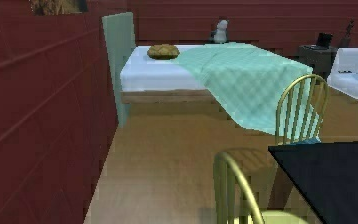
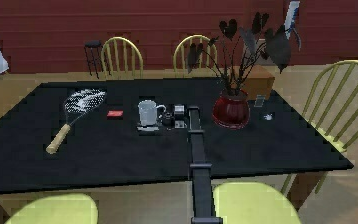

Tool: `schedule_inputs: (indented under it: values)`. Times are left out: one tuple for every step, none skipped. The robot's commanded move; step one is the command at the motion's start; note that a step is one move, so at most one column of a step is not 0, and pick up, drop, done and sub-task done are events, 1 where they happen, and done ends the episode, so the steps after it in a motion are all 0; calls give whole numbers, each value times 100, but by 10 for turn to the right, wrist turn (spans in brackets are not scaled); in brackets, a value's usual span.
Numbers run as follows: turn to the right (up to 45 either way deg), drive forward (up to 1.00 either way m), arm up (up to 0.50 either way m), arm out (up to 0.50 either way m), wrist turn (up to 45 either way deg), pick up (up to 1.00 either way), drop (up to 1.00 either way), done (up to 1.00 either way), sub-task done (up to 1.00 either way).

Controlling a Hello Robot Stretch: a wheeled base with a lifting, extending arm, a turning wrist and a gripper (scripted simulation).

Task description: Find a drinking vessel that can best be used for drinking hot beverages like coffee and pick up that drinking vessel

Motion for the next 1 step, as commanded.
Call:
schedule_inputs:
  values:
    - [0,0,0,0,0,0,0,100,0]
